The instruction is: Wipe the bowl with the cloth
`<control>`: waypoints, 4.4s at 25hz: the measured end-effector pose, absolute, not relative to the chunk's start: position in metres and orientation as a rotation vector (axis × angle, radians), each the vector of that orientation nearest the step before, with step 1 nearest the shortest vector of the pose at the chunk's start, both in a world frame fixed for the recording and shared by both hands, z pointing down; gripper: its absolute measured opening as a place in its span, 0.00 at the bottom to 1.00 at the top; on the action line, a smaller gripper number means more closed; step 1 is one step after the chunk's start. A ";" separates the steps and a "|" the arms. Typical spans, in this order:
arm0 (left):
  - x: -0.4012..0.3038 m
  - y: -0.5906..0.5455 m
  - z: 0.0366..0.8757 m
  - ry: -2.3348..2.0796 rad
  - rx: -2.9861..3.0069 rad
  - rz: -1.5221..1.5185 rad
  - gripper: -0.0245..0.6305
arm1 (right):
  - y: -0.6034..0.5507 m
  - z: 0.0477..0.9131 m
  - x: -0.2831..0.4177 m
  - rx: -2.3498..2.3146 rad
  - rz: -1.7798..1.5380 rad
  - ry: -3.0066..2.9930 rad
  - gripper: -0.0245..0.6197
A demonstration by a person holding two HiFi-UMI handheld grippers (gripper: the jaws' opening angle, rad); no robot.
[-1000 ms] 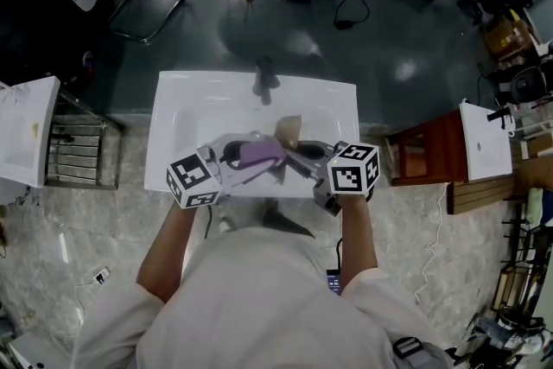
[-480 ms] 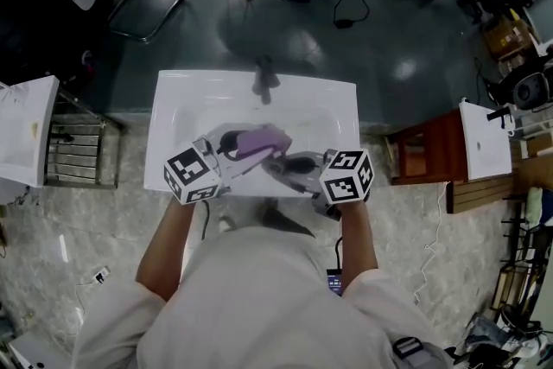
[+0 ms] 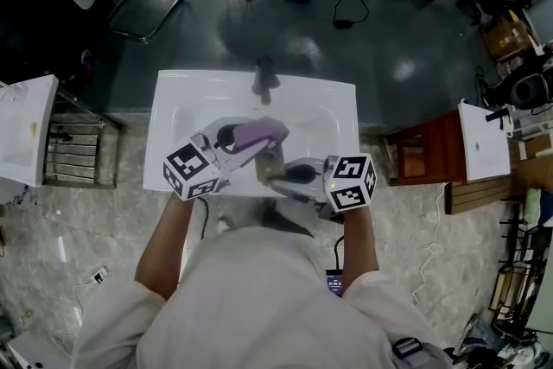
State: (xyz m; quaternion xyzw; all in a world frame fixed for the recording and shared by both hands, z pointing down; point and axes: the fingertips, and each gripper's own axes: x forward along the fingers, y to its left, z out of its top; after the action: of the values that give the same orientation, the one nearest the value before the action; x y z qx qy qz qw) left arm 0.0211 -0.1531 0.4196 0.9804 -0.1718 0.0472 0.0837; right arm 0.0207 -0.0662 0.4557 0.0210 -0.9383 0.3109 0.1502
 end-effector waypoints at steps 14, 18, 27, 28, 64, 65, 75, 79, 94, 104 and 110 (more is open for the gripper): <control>0.003 -0.164 0.450 -0.587 2.836 0.189 0.22 | -0.046 0.427 0.019 -0.098 0.864 -2.817 0.08; -0.003 -0.162 0.461 -0.588 2.790 0.185 0.22 | -0.047 0.413 0.019 -0.119 0.888 -2.879 0.07; 0.005 -0.141 0.475 -0.518 2.766 0.203 0.22 | -0.067 0.389 0.029 -0.040 1.007 -3.020 0.06; 0.008 -0.137 0.476 -0.500 2.770 0.209 0.22 | -0.071 0.389 0.030 -0.006 1.013 -3.022 0.06; 0.016 -0.133 0.422 -0.437 2.868 0.052 0.22 | -0.112 0.469 0.039 0.518 0.979 -2.644 0.06; 0.014 -0.136 0.420 -0.451 2.869 0.047 0.22 | -0.109 0.470 0.037 0.488 0.978 -2.644 0.06; 0.002 -0.156 0.419 -0.564 2.852 0.027 0.22 | -0.097 0.449 0.034 0.346 1.056 -2.752 0.06; 0.000 -0.159 0.427 -0.602 2.843 0.073 0.22 | -0.096 0.440 0.038 0.326 1.080 -2.792 0.06; 0.022 -0.128 0.442 -0.500 2.869 0.183 0.22 | -0.113 0.456 0.054 0.527 1.042 -2.731 0.06; 0.017 -0.146 0.429 -0.642 2.880 0.137 0.22 | -0.097 0.461 0.037 0.427 0.986 -2.702 0.06; 0.006 -0.164 0.442 -0.809 2.883 0.287 0.22 | -0.094 0.433 0.035 0.353 1.022 -2.818 0.06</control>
State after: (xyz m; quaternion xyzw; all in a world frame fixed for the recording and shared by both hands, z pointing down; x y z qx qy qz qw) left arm 0.0055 -0.1639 0.4417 0.9563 -0.2683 0.0954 0.0668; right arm 0.0351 -0.0935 0.4327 0.1166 -0.9319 0.3379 0.0618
